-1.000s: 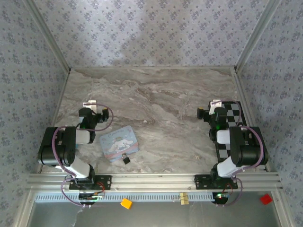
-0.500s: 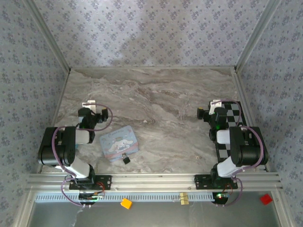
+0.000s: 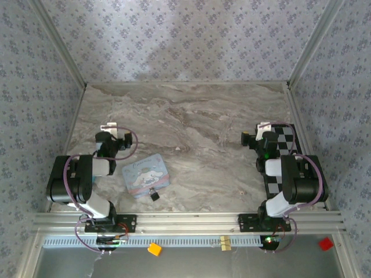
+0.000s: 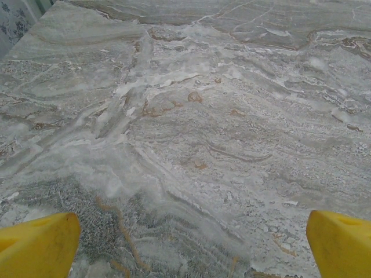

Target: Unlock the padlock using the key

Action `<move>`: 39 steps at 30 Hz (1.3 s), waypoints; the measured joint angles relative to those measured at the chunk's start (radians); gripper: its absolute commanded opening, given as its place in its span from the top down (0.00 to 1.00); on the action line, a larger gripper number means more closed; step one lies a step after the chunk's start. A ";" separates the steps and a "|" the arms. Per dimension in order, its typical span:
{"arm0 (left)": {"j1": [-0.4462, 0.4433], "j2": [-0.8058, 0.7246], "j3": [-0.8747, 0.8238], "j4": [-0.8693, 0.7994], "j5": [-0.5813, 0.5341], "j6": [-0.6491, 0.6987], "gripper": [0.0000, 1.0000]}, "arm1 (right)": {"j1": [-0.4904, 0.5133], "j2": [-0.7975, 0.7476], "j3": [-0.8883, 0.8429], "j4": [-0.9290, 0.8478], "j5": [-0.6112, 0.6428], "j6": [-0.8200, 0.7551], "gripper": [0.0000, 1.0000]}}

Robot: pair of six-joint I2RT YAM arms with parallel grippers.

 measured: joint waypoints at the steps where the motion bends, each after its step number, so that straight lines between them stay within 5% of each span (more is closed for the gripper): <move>1: -0.001 -0.008 0.002 -0.012 -0.008 0.000 0.00 | 0.006 -0.001 0.000 0.001 0.001 -0.005 0.01; 5: -0.014 -0.151 0.002 -0.138 -0.059 -0.014 0.00 | 0.037 -0.058 -0.046 0.026 0.009 -0.027 0.01; 12: -0.102 -0.599 0.022 -0.432 -0.130 -0.079 0.00 | 0.142 -0.461 -0.067 -0.172 0.015 -0.045 0.01; 24: -0.113 -0.996 0.281 -1.194 -0.323 -0.620 0.00 | 0.164 -0.925 0.284 -0.928 0.018 0.342 0.01; 31: -0.105 -1.170 0.211 -1.283 -0.089 -0.648 0.00 | 0.095 -0.996 0.299 -1.210 -0.054 0.503 0.01; 39: -0.194 -0.898 0.261 -1.356 0.120 -0.591 0.00 | 0.212 -0.946 0.324 -1.444 -0.117 0.544 0.01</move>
